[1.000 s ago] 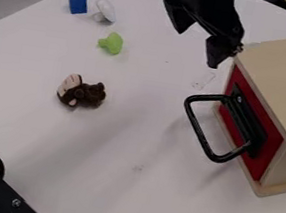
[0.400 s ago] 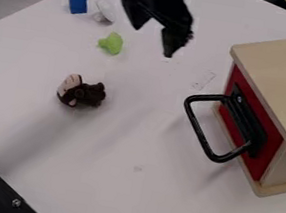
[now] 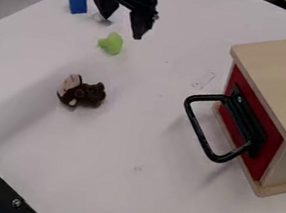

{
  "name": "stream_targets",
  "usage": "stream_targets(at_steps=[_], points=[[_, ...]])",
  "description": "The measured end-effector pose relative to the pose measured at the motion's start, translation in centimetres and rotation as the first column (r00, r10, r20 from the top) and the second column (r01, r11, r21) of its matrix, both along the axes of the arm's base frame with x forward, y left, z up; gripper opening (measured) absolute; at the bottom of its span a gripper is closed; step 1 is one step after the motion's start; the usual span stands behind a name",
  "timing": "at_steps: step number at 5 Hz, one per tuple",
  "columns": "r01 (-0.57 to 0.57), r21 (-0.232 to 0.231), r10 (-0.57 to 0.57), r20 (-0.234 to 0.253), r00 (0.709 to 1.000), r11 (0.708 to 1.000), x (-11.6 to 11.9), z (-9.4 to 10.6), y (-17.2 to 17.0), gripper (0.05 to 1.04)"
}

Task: Move the green item on the bottom left corner of the table

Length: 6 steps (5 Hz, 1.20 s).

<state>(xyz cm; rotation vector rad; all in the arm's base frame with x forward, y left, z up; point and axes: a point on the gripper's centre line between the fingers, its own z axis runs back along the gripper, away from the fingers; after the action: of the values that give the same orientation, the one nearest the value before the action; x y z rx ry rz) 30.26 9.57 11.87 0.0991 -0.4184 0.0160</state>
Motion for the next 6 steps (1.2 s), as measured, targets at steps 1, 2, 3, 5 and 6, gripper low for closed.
stream_targets(at_steps=[1,2,3,5,6], points=[[-0.053,-0.023,0.053,-0.008,0.999,0.998,1.6,-0.8,2.1,0.998],[-0.084,-0.035,0.083,-0.042,0.996,0.996,3.0,-2.2,3.5,0.998],[-0.140,-0.058,0.134,-0.088,0.987,0.989,4.0,-4.7,4.7,0.998],[-0.203,-0.019,0.199,-0.127,0.972,0.979,5.1,-7.5,6.3,0.998],[-0.239,-0.012,0.234,-0.163,0.959,0.971,5.4,-8.6,6.9,0.998]])
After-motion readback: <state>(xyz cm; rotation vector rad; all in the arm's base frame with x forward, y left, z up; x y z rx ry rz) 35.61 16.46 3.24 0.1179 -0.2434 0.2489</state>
